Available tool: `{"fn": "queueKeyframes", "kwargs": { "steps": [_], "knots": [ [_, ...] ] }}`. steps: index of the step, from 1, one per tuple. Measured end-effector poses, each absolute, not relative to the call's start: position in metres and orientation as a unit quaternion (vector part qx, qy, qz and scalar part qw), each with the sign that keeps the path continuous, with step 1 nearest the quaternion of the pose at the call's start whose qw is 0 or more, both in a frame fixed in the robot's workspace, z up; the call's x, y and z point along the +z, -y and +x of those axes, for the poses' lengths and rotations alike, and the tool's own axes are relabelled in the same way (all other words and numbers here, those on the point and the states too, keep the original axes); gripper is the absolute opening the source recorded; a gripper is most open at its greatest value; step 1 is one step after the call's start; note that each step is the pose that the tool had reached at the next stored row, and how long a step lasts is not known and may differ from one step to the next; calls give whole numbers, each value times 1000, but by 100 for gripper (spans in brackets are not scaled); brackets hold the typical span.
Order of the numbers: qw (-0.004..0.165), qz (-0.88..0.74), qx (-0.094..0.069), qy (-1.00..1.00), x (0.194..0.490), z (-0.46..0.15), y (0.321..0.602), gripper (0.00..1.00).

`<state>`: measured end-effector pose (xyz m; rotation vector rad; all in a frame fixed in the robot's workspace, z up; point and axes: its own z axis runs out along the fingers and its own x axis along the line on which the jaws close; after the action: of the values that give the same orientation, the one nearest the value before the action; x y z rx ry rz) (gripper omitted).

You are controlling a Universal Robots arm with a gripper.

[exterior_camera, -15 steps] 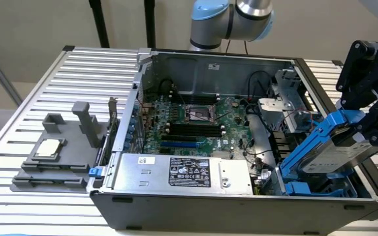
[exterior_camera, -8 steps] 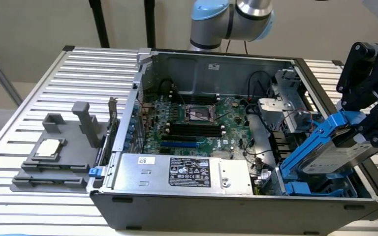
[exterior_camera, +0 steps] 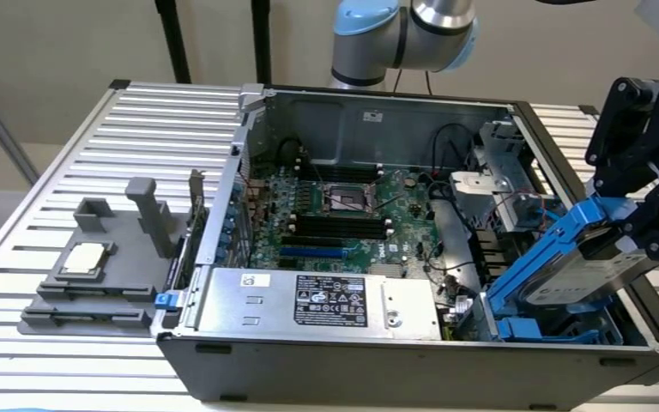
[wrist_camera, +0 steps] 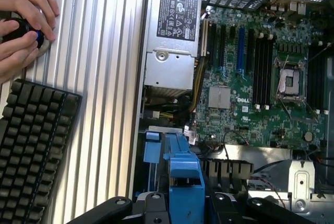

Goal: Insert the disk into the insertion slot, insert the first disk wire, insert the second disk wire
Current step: 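Insert the disk into the insertion slot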

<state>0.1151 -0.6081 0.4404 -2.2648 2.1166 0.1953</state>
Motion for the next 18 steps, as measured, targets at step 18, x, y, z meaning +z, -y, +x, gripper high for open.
{"fn": "queueKeyframes", "kwargs": {
  "steps": [18],
  "knots": [
    [14, -736, 66, -673, 439, 120, 608, 32]
  ]
}}
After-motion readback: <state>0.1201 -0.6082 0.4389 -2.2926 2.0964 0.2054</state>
